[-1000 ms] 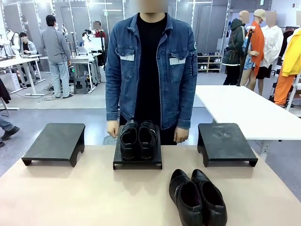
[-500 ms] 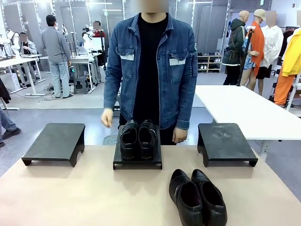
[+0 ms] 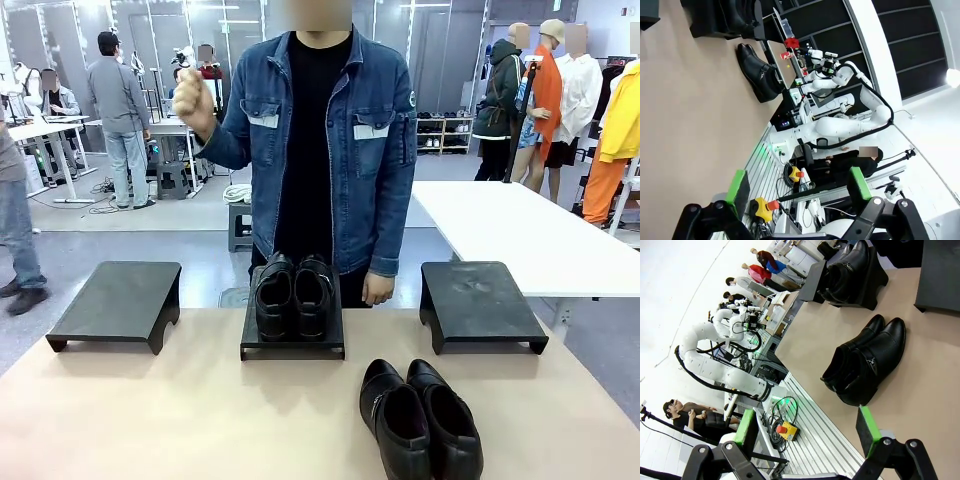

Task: Place the shoes on the stand as instructed by the person.
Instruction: Pick up another pair of Shoes and place it on the Shoes Stand indicated by the person.

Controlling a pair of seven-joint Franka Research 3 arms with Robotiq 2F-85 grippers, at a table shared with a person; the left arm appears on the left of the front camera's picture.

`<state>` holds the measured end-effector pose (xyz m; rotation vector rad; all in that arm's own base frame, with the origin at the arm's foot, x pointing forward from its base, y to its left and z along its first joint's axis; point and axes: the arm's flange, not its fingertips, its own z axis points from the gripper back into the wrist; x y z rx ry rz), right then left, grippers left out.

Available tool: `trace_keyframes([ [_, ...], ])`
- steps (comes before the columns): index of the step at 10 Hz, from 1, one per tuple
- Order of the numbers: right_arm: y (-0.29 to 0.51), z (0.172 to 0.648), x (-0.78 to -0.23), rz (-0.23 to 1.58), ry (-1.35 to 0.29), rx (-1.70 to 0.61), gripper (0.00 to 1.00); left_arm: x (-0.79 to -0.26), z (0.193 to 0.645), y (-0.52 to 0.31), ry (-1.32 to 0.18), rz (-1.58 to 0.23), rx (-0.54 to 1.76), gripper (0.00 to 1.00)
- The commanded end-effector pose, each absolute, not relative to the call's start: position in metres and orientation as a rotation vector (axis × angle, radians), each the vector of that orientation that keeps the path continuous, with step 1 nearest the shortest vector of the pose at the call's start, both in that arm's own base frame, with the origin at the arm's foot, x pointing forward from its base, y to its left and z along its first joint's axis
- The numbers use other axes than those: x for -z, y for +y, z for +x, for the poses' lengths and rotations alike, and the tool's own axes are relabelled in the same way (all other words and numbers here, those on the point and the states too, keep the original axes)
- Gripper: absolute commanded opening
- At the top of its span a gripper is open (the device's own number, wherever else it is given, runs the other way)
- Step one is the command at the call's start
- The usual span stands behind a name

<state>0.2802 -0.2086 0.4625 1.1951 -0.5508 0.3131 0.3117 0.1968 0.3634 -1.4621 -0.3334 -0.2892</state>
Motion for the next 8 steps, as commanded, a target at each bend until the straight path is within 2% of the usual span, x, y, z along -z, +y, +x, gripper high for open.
trace_keyframes([
  [1,-0.2087,0.2807,-0.4637,1.205,-0.573,-0.325,1.00,-0.3665,0.3074,0.1952,-0.328,-1.453,0.295,1.00],
  [8,-0.2087,0.2807,-0.4637,1.205,-0.573,-0.325,1.00,-0.3665,0.3074,0.1952,-0.328,-1.453,0.295,1.00],
])
